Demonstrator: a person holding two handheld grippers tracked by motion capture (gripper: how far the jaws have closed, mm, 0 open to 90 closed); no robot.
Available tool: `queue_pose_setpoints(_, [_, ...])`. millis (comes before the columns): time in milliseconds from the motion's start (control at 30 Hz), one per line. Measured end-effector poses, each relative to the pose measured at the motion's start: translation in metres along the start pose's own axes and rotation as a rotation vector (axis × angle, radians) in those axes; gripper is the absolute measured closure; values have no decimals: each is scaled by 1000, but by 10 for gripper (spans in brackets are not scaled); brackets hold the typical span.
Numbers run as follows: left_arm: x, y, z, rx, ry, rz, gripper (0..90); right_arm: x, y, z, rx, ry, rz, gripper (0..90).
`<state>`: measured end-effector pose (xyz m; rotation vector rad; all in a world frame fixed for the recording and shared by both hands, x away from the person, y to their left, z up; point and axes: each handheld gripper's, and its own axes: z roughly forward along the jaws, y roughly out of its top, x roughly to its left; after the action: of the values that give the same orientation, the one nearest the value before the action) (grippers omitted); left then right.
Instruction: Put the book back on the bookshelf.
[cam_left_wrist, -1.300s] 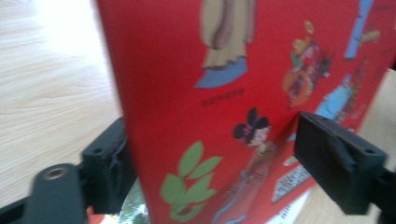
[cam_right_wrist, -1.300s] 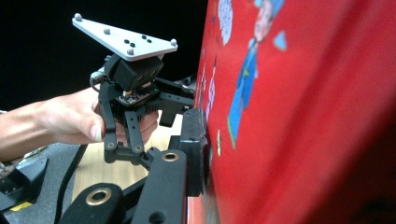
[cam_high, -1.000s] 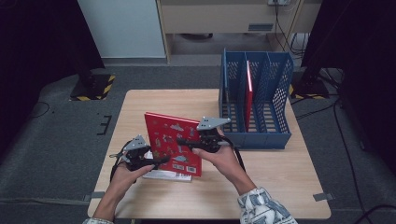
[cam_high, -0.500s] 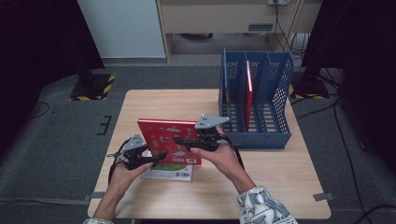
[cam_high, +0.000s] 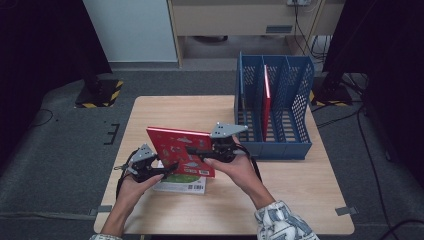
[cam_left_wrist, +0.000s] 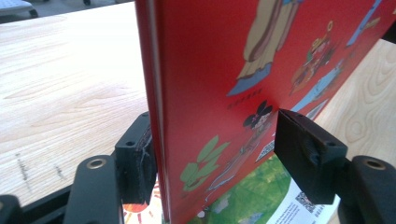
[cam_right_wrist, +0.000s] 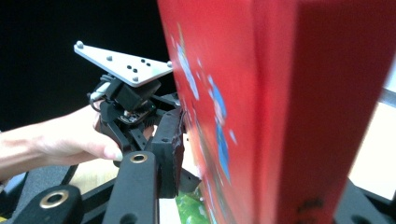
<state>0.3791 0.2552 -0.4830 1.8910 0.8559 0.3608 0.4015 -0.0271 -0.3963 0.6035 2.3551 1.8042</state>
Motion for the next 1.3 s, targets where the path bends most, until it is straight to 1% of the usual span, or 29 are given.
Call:
queue_pose_setpoints(67, [1,0,-2,-19,4,-16,315,1,2,0,-2,2,-3,557])
queue_pose_setpoints(100, [2,0,-3,-27,4,-23,316,2,4,1,-3,-5,-5,540])
queue_pose_setpoints(167, [3,0,-4,-41,-7,-42,333,2,5,2,-5,-12,-6,517])
queue_pose_setpoints(300, [3,-1,-4,-41,-9,-44,342,1,6,4,-8,-14,-5,526])
queue_pose_setpoints(400, [3,-1,-4,-40,-10,-46,342,1,6,6,-14,0,-1,522])
queue_pose_setpoints(467, [3,-1,-4,-40,-7,-48,341,0,6,7,-21,1,-2,511])
queue_pose_setpoints(500, [3,-1,-4,-40,-7,-48,341,0,6,7,-26,13,-3,509])
queue_pose_setpoints(567, [3,-1,-4,-40,-7,-50,340,-2,7,7,-33,23,3,542])
queue_pose_setpoints(633, [3,-1,-4,-40,-7,-51,340,-3,7,8,-33,19,0,580])
queue_pose_setpoints(700, [2,0,-4,-40,4,-46,339,-4,8,8,-38,22,6,614])
queue_pose_setpoints(833, [2,0,-4,-40,-1,-45,338,-2,8,11,-39,22,-3,643])
queue_pose_setpoints(933, [2,0,-4,-42,-1,-48,337,-2,8,12,-45,23,-1,665])
queue_pose_setpoints(1100, [3,-1,-3,-47,-4,-56,324,-3,8,12,-47,40,-3,719])
queue_pose_setpoints(1300, [3,-1,-2,-52,-10,-65,305,-1,9,12,-44,40,-13,738])
